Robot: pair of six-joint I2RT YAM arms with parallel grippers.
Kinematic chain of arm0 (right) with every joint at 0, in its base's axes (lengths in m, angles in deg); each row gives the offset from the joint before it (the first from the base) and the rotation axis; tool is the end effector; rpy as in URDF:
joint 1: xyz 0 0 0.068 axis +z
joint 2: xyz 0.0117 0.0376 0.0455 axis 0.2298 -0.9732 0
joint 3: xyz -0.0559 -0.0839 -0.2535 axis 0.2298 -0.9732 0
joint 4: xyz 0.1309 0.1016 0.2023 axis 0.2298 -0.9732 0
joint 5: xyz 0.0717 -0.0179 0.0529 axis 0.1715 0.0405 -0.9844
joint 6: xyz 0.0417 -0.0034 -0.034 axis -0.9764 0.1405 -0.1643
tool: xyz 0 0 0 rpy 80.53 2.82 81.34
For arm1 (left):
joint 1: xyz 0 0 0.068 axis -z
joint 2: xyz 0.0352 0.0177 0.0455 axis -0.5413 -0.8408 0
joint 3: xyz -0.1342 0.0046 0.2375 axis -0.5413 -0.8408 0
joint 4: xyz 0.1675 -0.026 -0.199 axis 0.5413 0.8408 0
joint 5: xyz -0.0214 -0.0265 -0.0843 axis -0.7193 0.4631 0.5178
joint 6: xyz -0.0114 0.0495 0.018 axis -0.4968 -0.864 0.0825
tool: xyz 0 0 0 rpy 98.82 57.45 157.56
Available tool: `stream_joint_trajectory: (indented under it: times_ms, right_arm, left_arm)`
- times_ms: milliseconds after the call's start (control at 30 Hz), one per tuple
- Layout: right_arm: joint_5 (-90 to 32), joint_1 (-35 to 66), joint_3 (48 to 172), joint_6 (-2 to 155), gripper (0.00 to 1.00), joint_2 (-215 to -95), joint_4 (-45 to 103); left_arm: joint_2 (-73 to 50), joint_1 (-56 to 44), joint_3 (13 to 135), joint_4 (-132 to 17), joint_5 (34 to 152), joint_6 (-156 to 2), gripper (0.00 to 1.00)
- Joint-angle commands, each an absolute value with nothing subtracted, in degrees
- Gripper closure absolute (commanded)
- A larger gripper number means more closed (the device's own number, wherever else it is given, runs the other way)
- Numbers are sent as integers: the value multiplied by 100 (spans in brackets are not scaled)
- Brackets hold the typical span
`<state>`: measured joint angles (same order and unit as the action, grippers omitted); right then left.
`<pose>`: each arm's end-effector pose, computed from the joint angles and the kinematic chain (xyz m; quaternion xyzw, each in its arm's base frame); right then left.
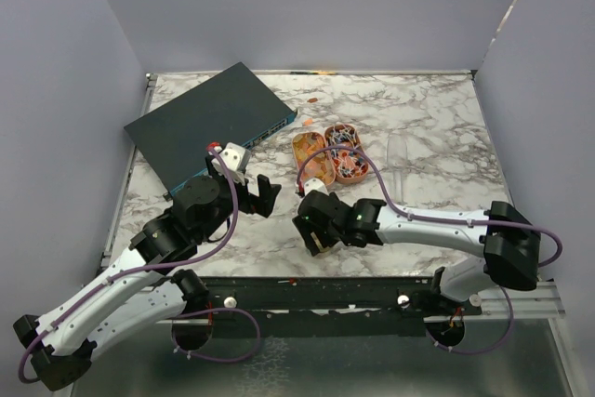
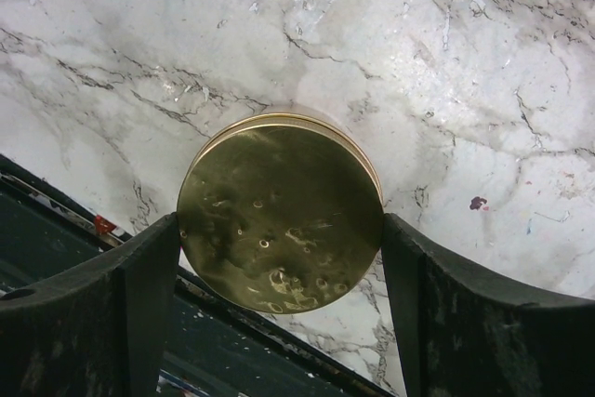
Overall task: Pack the candies
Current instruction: Close the bottle lid on the packing bottle.
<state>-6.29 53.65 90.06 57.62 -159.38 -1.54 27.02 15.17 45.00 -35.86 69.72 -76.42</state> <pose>0.1241 0.2681 0.2126 -0.3062 0.9098 0.0951 0.2636 0.1087 -0.1067 0.3337 0.1599 0.7654 -0.2234 0.5820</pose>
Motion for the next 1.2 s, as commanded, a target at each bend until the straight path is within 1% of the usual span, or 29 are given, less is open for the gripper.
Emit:
stream_joint_trajectory:
  times_ms: [0,133,367,400,433,467,533,800,1167]
  right_arm:
    - [-679,5546,8486,5437,55,-16266,-441]
    - [-571,5586,8606,5400,40,-16197,-458]
    - [-425,5587,8945,5417,19,-16110,-521]
    - [-421,5588,8985,5403,17,-16106,-525]
    - [-420,5589,9018,5399,10,-16095,-527]
    - [-420,5584,9054,5407,5,-16081,-516]
    - [-436,5588,9117,5401,0,-16052,-490]
    - [-368,5588,9313,5383,0,-15884,-496]
    - [-783,5584,9362,5476,0,-15199,-408]
  left_arm:
    - [2694,1486,4443,-3533,6825,-7611,1]
    - [2677,1486,4439,-3537,6804,-7608,1]
    - [2675,1484,4443,-3534,6786,-7605,1]
    - [2675,1484,4441,-3535,6785,-7610,1]
    - [2675,1486,4440,-3529,6785,-7608,1]
    - [2675,1480,4441,-3529,6785,-7607,1]
    - [2675,1486,4439,-3530,6791,-7610,1]
    - [2701,1482,4440,-3531,6786,-7618,1]
    - [2701,1481,4438,-3529,6792,-7510,1]
